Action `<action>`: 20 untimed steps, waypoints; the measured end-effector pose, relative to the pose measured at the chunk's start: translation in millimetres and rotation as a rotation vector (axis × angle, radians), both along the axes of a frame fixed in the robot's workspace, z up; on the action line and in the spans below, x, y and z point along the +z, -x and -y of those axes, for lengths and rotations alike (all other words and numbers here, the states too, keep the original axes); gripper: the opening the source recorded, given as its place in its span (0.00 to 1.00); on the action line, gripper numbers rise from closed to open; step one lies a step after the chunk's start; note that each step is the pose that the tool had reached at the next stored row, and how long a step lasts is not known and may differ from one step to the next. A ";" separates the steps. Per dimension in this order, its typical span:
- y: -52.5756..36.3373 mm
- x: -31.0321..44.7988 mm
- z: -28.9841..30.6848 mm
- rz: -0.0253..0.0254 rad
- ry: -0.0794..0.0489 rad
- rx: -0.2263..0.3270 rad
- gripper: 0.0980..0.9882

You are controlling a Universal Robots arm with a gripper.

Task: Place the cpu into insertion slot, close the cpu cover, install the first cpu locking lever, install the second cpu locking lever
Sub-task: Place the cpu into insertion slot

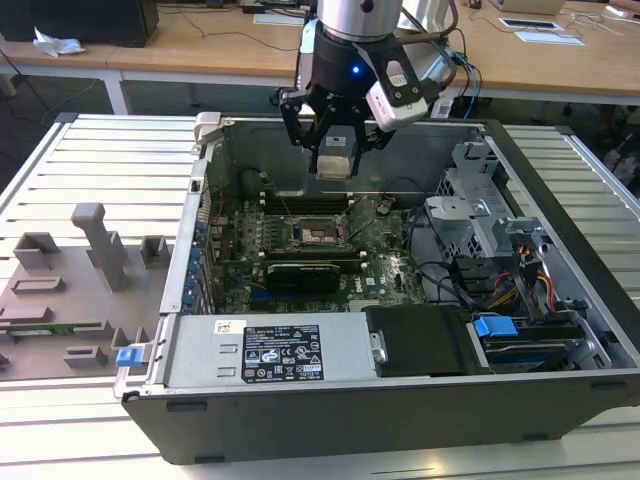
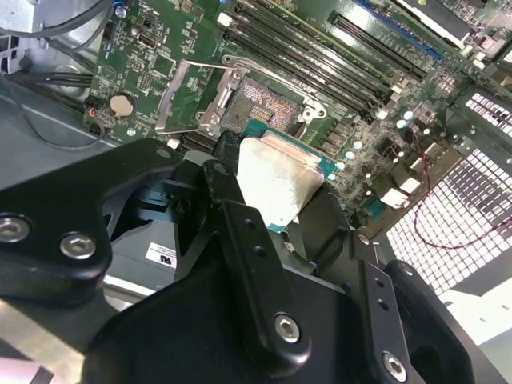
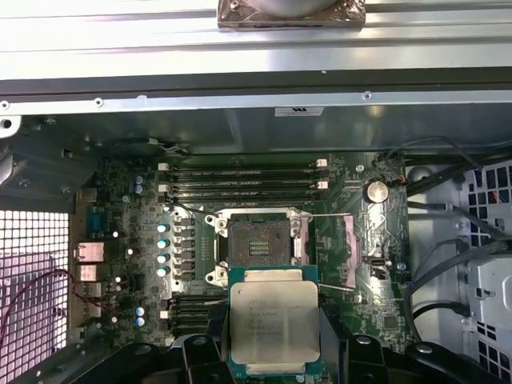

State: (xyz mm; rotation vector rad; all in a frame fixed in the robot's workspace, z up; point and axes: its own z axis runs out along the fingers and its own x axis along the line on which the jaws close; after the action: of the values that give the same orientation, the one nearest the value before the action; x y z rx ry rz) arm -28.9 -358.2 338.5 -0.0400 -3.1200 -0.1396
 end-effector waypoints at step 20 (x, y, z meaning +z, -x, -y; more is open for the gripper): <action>7.1 -21.4 -0.3 0.0000 0.000 0.000 0.50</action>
State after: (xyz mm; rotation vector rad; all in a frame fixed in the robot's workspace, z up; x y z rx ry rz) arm -36.0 -357.9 317.1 -0.0397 -3.1200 -0.1396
